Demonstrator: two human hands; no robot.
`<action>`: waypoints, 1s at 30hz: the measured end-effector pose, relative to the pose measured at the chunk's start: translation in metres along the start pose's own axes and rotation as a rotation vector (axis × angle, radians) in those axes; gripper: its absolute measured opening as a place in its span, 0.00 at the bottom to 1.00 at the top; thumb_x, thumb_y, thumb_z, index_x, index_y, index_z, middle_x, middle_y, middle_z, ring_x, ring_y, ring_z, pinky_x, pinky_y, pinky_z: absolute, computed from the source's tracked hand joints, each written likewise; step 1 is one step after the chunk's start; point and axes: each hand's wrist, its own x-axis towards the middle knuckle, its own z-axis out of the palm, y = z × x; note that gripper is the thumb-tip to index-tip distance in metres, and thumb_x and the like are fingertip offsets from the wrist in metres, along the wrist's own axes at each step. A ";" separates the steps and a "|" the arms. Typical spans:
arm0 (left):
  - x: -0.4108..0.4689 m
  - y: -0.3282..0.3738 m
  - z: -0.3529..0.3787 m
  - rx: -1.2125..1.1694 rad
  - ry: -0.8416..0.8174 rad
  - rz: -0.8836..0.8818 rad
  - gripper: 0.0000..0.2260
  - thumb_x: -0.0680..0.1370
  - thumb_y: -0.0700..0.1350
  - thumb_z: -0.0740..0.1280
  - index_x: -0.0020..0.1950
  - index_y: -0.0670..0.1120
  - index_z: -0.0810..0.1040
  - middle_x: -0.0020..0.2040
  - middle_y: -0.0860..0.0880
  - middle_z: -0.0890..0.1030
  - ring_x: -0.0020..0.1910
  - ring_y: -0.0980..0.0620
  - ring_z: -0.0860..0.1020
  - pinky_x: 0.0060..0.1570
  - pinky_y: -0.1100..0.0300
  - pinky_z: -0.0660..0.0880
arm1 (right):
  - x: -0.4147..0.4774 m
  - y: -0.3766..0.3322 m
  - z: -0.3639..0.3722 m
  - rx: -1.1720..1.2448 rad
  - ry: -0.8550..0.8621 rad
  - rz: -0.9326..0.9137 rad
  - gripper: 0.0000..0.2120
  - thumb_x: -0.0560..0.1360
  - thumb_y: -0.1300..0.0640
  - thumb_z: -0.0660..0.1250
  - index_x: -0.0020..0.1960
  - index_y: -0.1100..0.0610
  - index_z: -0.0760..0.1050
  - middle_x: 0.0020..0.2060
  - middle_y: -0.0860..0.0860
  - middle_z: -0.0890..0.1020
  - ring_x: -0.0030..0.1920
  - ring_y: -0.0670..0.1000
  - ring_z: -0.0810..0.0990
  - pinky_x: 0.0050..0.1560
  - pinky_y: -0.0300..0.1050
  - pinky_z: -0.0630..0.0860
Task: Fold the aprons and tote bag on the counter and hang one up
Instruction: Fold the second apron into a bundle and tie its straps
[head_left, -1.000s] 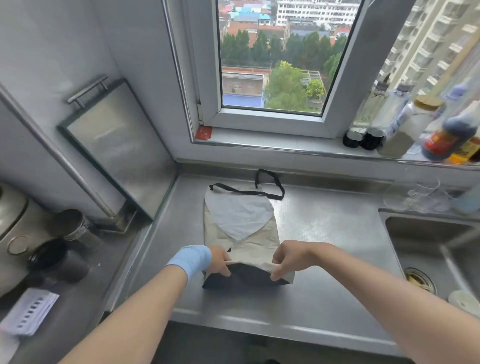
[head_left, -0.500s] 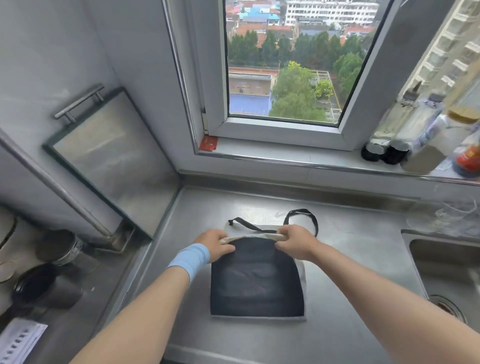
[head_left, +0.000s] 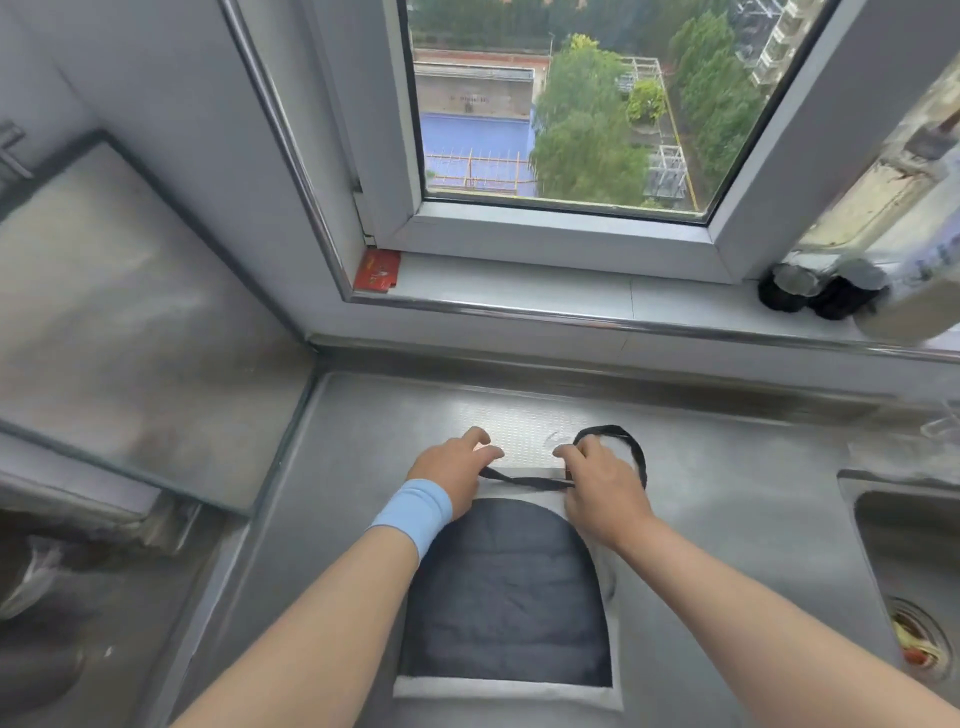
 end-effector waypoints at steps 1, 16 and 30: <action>0.007 0.001 0.001 0.010 -0.051 -0.006 0.24 0.77 0.37 0.60 0.70 0.56 0.68 0.67 0.54 0.69 0.55 0.46 0.77 0.44 0.56 0.73 | 0.003 0.004 0.001 -0.036 -0.011 0.023 0.15 0.70 0.58 0.67 0.56 0.53 0.77 0.50 0.53 0.75 0.47 0.58 0.76 0.37 0.46 0.66; 0.012 -0.018 -0.012 -0.751 0.499 -0.512 0.16 0.75 0.36 0.60 0.55 0.53 0.77 0.60 0.54 0.74 0.42 0.48 0.80 0.51 0.54 0.78 | 0.039 -0.024 -0.036 0.321 0.040 -0.049 0.23 0.76 0.61 0.62 0.69 0.47 0.69 0.66 0.47 0.73 0.62 0.50 0.74 0.59 0.49 0.73; -0.014 -0.034 0.018 -0.310 0.005 -0.211 0.08 0.76 0.51 0.68 0.51 0.51 0.82 0.53 0.52 0.78 0.59 0.49 0.72 0.57 0.57 0.72 | 0.006 -0.003 -0.002 0.147 -0.145 0.030 0.08 0.81 0.48 0.59 0.47 0.50 0.67 0.48 0.47 0.72 0.52 0.53 0.74 0.47 0.49 0.70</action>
